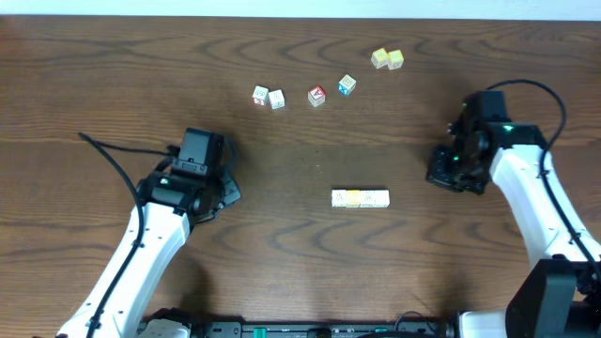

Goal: Lift 4 blocks
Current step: 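Raise both grippers and swing them to the row's two ends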

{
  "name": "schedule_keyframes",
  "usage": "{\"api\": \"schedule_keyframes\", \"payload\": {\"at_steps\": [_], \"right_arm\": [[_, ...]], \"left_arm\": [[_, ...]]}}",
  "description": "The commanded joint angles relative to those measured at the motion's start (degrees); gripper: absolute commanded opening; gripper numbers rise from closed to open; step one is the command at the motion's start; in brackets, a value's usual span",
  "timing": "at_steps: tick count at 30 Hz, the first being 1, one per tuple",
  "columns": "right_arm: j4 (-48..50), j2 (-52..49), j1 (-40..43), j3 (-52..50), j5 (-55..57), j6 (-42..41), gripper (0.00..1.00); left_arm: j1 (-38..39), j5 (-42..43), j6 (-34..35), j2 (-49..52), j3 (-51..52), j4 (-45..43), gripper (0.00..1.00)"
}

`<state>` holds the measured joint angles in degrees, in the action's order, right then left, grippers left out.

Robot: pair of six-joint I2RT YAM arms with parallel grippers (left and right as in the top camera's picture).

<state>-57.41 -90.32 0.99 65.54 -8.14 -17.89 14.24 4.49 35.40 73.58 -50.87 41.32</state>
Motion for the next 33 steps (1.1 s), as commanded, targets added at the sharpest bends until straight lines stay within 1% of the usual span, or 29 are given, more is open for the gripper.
{"api": "schedule_keyframes", "payload": {"at_steps": [1,5,8,10,12,13,14,15,16,18,19,21,22,23,25,27,29,30,31,32,33], "right_arm": [[0.2,0.8,3.6,-1.2,1.0,2.5,0.01],[2.0,0.7,7.7,-2.5,-2.1,2.6,0.09],[2.8,0.6,9.8,-3.0,-3.3,2.5,0.15],[3.1,0.6,10.5,-3.3,-3.3,2.5,0.15],[3.2,0.6,10.6,-3.6,-3.3,2.5,0.14],[3.2,0.6,10.6,-3.8,-3.5,2.4,0.16],[2.9,0.6,10.5,-4.0,-3.6,1.7,0.21],[2.8,0.6,10.4,-4.2,-3.6,0.9,0.30],[2.8,0.6,10.3,-4.6,-3.6,-0.2,0.33],[3.3,0.6,10.1,-5.5,-3.6,-1.1,0.35],[4.6,0.6,10.2,-6.6,-3.4,-1.2,0.38],[6.8,0.6,10.2,-8.1,-3.0,-1.4,0.46],[8.3,0.6,10.2,-9.0,-3.0,-1.4,0.56],[9.9,0.6,10.2,-10.0,-3.1,-1.4,0.61],[12.4,0.6,10.2,-11.6,-3.1,-2.1,0.65],[14.5,0.6,10.2,-13.4,-3.2,-4.0,0.68],[15.1,0.6,10.2,-14.4,-3.8,-5.8,0.77],[15.0,0.6,10.2,-14.7,-4.3,-6.2,0.79],[14.9,0.6,10.2,-14.7,-4.7,-6.3,0.80],[15.0,0.6,10.2,-14.7,-5.2,-6.3,0.82],[15.0,0.6,10.2,-14.7,-6.1,-6.3,0.85]], "left_arm": [[-0.3,15.2,-6.8,3.0,0.0,-3.1,0.15],[-0.2,21.7,-7.4,7.5,0.0,-4.5,0.15],[0.7,24.9,-9.9,11.5,0.0,-5.4,0.15],[1.5,28.6,-11.4,14.3,0.0,-6.6,0.15],[2.7,32.3,-11.4,17.1,0.0,-8.4,0.15],[3.4,33.8,-11.4,18.6,0.0,-9.5,0.15],[4.1,34.7,-11.4,19.6,0.0,-10.5,0.15],[4.9,35.4,-11.4,20.7,0.0,-11.6,0.15],[5.6,35.4,-11.4,21.4,0.0,-12.3,0.15],[7.0,35.4,-11.4,22.5,0.0,-13.6,0.15],[8.2,35.4,-11.4,23.0,0.0,-14.8,0.14],[8.9,35.1,-11.4,23.0,0.0,-15.9,0.15],[9.1,34.9,-11.4,23.0,0.0,-16.5,0.15],[9.2,34.9,-11.4,23.0,0.0,-16.9,0.15],[9.2,34.2,-11.2,23.0,0.0,-17.8,0.15],[9.2,31.5,-10.7,23.0,0.0,-17.9,0.15],[9.2,28.1,-9.8,23.0,0.0,-17.8,0.16],[9.2,27.1,-9.2,23.0,0.0,-17.8,0.16],[9.2,26.2,-8.3,23.0,0.0,-17.9,0.17],[9.2,25.5,-7.2,23.0,0.0,-17.9,0.22],[9.2,25.2,-6.8,23.0,0.0,-17.9,0.24]]}}
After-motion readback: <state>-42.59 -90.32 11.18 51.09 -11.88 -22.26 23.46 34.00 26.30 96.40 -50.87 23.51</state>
